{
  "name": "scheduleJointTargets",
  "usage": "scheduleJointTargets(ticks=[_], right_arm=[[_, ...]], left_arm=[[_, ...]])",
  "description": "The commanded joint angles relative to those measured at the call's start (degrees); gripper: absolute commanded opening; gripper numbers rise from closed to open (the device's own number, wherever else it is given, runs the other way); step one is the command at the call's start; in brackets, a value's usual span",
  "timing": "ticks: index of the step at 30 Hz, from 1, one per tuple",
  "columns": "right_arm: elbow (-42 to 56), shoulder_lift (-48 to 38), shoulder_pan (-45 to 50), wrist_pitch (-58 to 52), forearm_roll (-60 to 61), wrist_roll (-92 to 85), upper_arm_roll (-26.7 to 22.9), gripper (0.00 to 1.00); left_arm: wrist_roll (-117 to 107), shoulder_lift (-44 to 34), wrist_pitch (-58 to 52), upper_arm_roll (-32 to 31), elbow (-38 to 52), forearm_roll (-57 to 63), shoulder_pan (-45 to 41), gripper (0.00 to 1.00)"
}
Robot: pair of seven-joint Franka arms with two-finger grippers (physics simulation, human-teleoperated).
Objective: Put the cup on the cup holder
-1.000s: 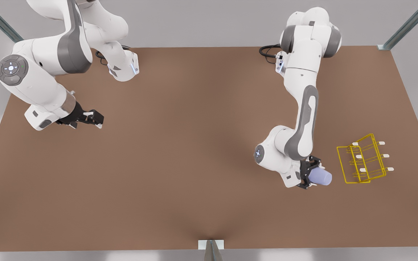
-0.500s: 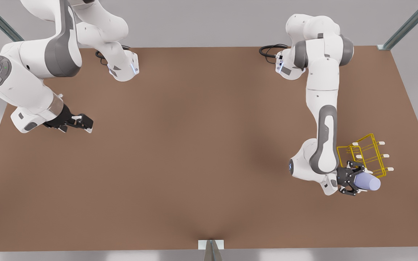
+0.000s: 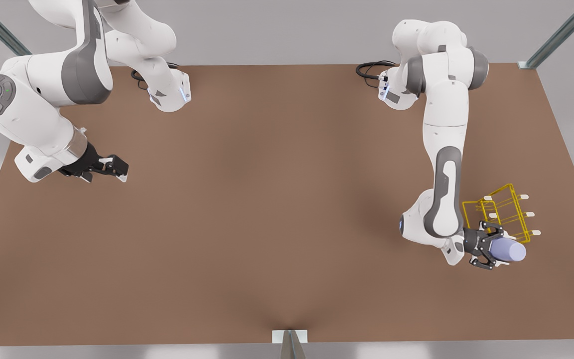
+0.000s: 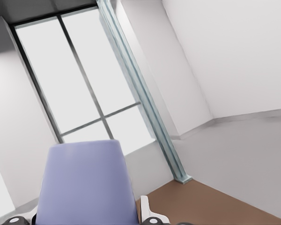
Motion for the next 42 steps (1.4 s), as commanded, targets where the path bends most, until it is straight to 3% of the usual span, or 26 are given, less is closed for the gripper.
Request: scheduleJointTargets(ticks=[1, 30, 31, 32, 37, 38, 40, 41, 42], right_arm=[[0.06, -0.1, 0.01, -0.1, 0.04, -1.69, -0.03, 1.0], [0.86, 1.57, -0.96, 2.63, 0.21, -1.69, -0.74, 1.0], [0.86, 1.57, -0.96, 2.63, 0.12, -1.69, -0.74, 1.0], [0.86, 1.57, -0.95, 2.54, 0.21, -1.69, -0.74, 1.0], [0.94, 1.57, -0.95, 2.36, 0.21, -1.69, -0.74, 1.0], [0.94, 1.57, -0.95, 2.36, 0.21, -1.69, -0.74, 1.0], [1.03, 1.57, -0.95, 2.36, 0.21, -1.69, -0.65, 1.0], [1.03, 1.57, -0.95, 2.28, 0.21, -1.6, -0.65, 1.0], [1.03, 1.66, -0.87, 2.36, 0.21, -1.43, -0.56, 1.0]], left_arm=[[-14.02, -0.54, -0.89, 0.08, -0.89, 0.39, -0.05, 0.75], [-24.66, -1.78, -0.71, 2.1, -10.82, 8.74, 0.21, 0.75], [-24.66, -1.78, -0.8, 2.1, -10.74, 8.74, 0.21, 0.82], [-24.57, -1.78, -0.8, 2.1, -10.82, 8.74, 0.21, 1.0], [-23.78, -2.13, -1.85, 2.1, -10.82, 8.65, -0.05, 1.0], [-23.08, -4.14, -2.56, 1.4, -11.26, 7.34, -1.63, 1.0], [-14.56, -9.77, -2.3, 1.14, -10.91, -9.61, -9.19, 1.0], [-5.95, -13.72, -1.94, -1.32, -7.76, -20.94, -10.16, 1.0], [10.65, -17.85, -3.69, -3.43, 2.34, -41.76, -10.16, 1.0]])
